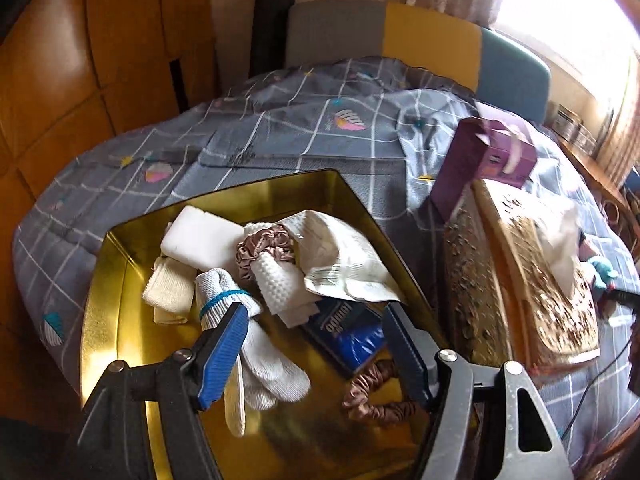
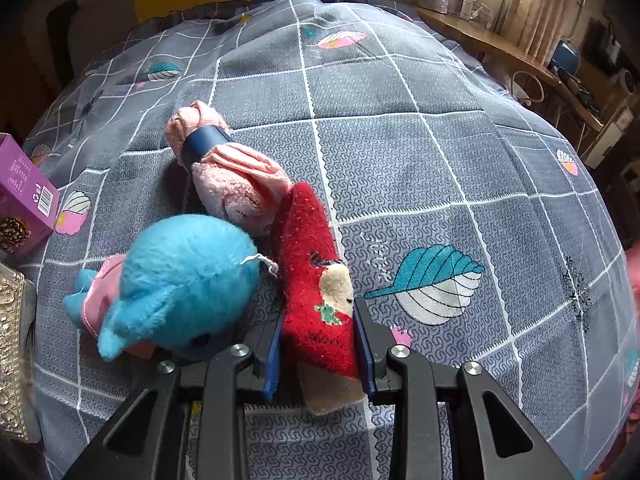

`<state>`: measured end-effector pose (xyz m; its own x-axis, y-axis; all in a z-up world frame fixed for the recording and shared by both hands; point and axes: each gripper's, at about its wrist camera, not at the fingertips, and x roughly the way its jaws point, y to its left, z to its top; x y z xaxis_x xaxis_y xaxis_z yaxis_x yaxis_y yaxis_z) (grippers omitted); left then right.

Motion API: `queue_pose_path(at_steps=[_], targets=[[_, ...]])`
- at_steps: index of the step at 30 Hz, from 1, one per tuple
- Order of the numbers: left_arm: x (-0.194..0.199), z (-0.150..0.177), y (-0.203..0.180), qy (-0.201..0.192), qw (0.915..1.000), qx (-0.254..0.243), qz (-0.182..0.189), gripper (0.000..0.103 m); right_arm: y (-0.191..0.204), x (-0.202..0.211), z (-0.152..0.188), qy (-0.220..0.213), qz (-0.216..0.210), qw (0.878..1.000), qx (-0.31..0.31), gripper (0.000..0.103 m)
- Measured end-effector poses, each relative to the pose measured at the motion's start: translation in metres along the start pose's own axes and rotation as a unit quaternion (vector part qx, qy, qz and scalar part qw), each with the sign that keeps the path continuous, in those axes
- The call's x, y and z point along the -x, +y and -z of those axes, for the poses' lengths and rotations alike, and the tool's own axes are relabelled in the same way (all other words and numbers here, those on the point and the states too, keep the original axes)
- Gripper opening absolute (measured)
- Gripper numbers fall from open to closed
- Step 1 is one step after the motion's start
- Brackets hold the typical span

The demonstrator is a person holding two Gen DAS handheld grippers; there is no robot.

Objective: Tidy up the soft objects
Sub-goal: 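Lift the red sock puppet off the bed with the right tool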

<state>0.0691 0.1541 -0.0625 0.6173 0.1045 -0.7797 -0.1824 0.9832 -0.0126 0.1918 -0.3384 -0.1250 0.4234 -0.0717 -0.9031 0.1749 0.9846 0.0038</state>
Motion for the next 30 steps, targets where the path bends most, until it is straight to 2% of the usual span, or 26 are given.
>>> queue_pose_path(at_steps=[7,13,15,25,30], targets=[[0.014,0.007,-0.011,-0.013,0.9996,-0.024,0.004,0.07,-0.007,0.005,-0.002,-0.008,-0.002,1.0,-0.016,0.027],[0.019,0.013,-0.019,-0.01,0.9992,-0.034,0.016,0.07,-0.029,0.01,-0.003,-0.015,0.014,0.998,-0.067,0.025],[0.019,0.015,-0.022,-0.008,0.9991,-0.037,0.02,0.07,-0.033,0.007,-0.002,-0.005,0.022,0.997,-0.077,0.025],[0.017,0.022,-0.025,0.009,0.9986,-0.033,0.04,0.07,-0.034,0.003,-0.001,0.003,0.028,0.997,-0.076,0.025],[0.016,0.027,-0.027,0.013,0.9984,-0.043,0.036,0.07,-0.037,0.003,-0.002,0.003,0.025,0.996,-0.085,0.025]])
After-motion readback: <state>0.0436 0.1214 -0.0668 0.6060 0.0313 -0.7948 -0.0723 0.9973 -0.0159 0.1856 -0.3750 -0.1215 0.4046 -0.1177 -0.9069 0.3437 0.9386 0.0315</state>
